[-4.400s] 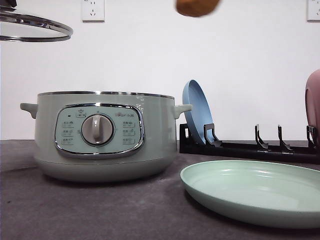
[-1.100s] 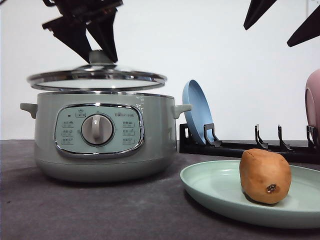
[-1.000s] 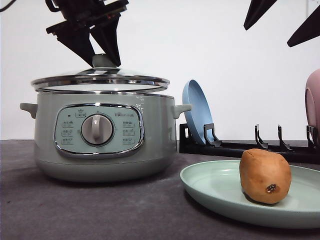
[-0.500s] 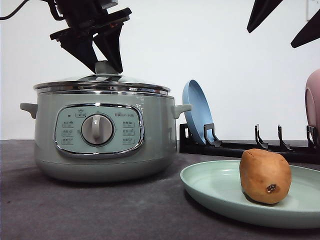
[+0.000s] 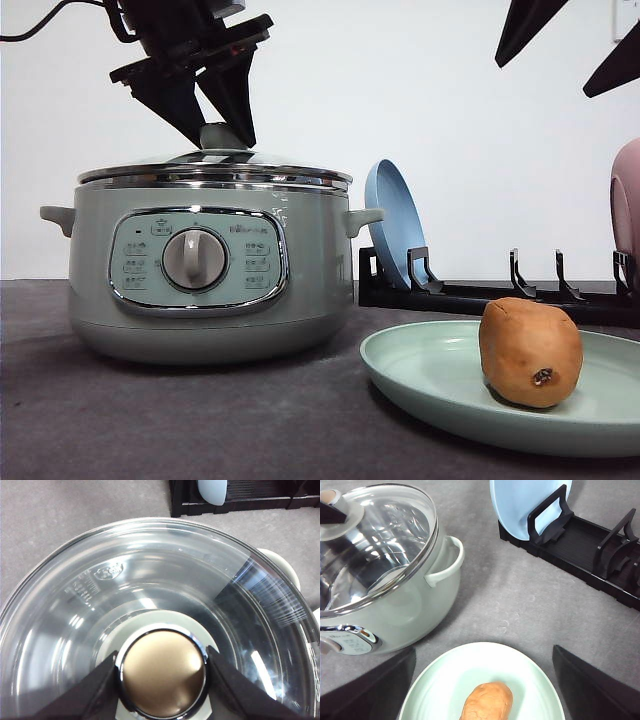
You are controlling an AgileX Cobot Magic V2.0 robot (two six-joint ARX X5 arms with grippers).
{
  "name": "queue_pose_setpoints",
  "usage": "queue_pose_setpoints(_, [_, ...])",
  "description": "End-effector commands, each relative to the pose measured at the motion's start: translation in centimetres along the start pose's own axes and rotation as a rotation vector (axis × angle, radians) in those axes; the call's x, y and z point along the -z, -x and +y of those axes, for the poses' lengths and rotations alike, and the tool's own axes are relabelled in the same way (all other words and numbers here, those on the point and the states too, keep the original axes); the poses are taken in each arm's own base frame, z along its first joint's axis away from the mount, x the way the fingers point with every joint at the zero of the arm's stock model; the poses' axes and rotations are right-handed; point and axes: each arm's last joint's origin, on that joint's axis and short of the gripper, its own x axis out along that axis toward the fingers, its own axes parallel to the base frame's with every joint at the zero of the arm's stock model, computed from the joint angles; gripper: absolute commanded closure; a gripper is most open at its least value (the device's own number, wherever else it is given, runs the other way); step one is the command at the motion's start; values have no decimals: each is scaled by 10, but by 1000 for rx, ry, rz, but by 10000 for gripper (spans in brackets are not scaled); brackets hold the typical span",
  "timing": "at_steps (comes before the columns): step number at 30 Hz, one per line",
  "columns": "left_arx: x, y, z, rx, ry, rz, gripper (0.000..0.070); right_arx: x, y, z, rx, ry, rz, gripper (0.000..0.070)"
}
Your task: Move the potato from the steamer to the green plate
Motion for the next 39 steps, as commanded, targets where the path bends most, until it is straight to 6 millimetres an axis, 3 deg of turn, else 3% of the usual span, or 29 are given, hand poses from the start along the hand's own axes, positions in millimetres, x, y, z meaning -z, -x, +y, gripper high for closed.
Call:
queue_pose_setpoints(1, [-9,2,-2,6,-5,-51,700,-3,0,2,-3,14,-5,151])
queue_pose_setpoints(6, [-8,-1,-2,6,-6,-45,700,-2,1,2,-1,15,1,151])
queue_pose_setpoints(15, [-2,-22,-1,8,-1,37,700,-2,1,2,-1,15,4,151])
queue_pose_setpoints(35, [-2,-22,2,-65,-6,45,700,-2,1,2,-2,19,1,151])
queue_pose_setpoints(37, [-2,-22,2,-65,-5,47,681,-2,1,2,-2,19,1,151])
queue_pose_setpoints(39, [-1,-22,2,-65,0,48,559,-2,1,2,-2,19,1,151])
